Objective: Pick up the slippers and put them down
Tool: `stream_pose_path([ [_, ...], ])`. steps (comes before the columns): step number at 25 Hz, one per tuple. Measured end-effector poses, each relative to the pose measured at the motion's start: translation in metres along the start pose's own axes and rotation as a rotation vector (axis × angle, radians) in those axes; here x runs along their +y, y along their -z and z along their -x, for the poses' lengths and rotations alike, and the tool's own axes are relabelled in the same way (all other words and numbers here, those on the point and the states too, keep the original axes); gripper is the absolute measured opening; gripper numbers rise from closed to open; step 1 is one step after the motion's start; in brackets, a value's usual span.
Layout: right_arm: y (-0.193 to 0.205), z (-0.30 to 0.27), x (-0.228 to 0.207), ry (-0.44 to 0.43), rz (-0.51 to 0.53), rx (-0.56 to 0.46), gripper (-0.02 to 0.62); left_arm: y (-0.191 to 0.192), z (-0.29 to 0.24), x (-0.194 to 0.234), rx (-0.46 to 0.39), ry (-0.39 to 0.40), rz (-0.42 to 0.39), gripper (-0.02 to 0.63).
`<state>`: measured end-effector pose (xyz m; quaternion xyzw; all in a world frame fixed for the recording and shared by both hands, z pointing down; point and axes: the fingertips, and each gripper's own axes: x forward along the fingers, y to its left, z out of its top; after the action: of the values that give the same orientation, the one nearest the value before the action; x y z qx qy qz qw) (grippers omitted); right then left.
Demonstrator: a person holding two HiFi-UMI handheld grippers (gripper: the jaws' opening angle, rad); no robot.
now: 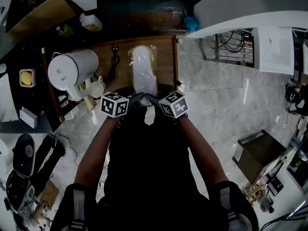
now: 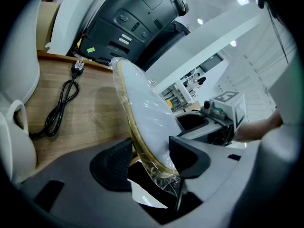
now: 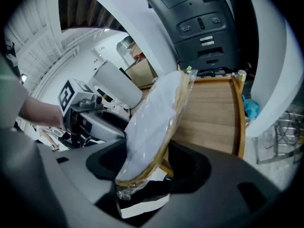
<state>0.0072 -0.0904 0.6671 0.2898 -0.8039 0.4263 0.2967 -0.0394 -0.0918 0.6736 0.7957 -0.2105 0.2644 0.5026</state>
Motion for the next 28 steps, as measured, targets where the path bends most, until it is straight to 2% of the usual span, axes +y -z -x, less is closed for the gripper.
stream_pose_path([
  [6, -0.009, 0.019, 0.008, -0.007, 0.032, -0.012, 0.279, -0.007, 0.008, -0.017, -0.027, 0.012, 0.009, 0.245],
  [15, -0.023, 0.043, 0.011, 0.004, 0.045, -0.049, 0.279, -0.024, 0.015, -0.038, -0.066, 0.026, -0.031, 0.245],
  [20, -0.025, 0.054, 0.023, 0.009, 0.059, -0.071, 0.279, -0.024, 0.027, -0.049, -0.093, 0.028, -0.040, 0.245],
  [28, -0.029, 0.062, 0.047, -0.030, 0.114, -0.107, 0.279, -0.017, 0.051, -0.059, -0.140, 0.025, -0.026, 0.245],
])
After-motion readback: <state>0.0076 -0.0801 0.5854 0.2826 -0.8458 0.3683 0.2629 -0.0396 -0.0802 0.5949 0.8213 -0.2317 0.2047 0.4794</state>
